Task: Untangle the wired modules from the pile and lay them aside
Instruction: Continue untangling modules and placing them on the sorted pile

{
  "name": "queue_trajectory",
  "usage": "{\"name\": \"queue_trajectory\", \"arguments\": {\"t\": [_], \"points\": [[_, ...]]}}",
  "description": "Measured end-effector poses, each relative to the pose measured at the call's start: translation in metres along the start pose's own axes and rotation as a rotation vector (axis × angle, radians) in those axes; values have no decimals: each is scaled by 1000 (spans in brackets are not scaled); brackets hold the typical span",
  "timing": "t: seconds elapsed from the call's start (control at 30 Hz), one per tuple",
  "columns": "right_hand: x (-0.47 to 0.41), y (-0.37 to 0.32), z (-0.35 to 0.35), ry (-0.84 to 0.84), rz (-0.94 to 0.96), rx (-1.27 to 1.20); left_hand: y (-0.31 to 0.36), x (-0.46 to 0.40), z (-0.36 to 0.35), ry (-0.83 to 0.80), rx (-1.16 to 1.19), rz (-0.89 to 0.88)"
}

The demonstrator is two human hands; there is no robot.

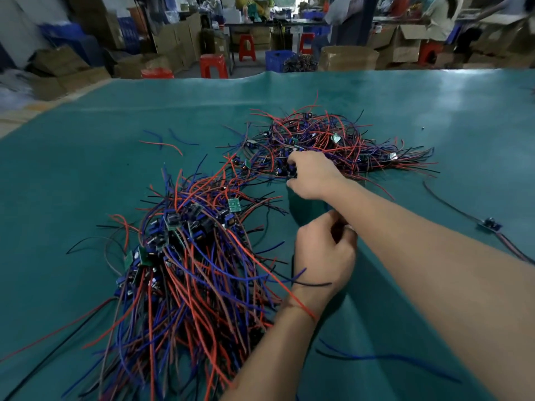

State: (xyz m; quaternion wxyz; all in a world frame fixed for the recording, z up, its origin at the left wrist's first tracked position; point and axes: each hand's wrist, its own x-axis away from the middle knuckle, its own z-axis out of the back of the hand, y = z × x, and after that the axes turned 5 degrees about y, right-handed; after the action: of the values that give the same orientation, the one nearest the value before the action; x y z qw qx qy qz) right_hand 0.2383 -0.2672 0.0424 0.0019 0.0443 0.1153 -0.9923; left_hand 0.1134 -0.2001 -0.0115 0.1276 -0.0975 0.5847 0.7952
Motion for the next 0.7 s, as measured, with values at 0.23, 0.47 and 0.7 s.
{"name": "queue_trajectory", "arguments": {"t": [0.23,0.47,0.7], "points": [[7,11,-3,91,-16,-191,-1,0,-1,26,-12,4],[62,43,26,348,-213,-848,-7,-1,-5,147,23,-1],[143,77,41,115,-257,-1900,-13,-3,-12,149,183,78]]}}
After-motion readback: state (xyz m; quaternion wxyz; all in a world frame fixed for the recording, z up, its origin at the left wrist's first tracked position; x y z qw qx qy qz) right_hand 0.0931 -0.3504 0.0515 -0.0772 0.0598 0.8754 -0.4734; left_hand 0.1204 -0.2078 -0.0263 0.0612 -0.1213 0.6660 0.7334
